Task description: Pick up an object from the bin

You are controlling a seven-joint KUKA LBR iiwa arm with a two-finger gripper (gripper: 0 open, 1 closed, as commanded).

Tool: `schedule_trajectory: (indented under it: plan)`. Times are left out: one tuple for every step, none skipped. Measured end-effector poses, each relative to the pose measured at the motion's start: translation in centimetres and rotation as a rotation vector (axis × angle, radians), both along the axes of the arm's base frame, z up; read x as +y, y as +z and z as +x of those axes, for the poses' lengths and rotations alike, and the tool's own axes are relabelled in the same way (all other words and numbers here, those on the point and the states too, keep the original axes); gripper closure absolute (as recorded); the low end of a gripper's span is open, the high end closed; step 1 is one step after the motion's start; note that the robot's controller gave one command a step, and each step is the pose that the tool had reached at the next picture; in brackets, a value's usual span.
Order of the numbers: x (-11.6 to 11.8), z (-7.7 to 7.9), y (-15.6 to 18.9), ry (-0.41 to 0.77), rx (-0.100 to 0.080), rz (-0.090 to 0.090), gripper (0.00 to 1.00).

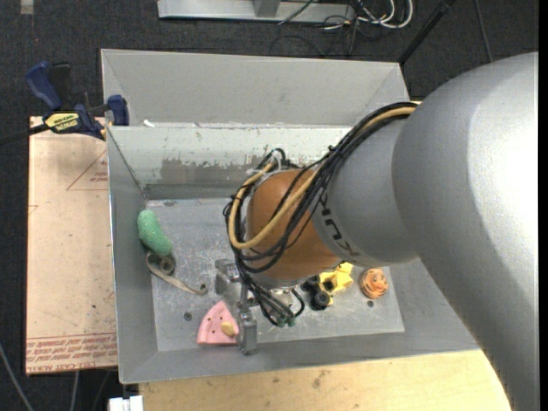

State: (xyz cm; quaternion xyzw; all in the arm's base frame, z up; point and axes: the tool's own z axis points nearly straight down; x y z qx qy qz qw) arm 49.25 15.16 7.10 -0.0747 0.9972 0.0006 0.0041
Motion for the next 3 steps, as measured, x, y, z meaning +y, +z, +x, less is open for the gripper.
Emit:
schedule_trajectory:
  plan:
    - [0.7, 0.1, 0.0, 0.014, 0.0, 0.001, 0.0]
    - [1.0, -0.5, 0.1, 0.09, -0.009, 0.004, 0.0]
    - [2.6, 0.3, 0.0, 0.062, 0.0, 0.001, 0.0]
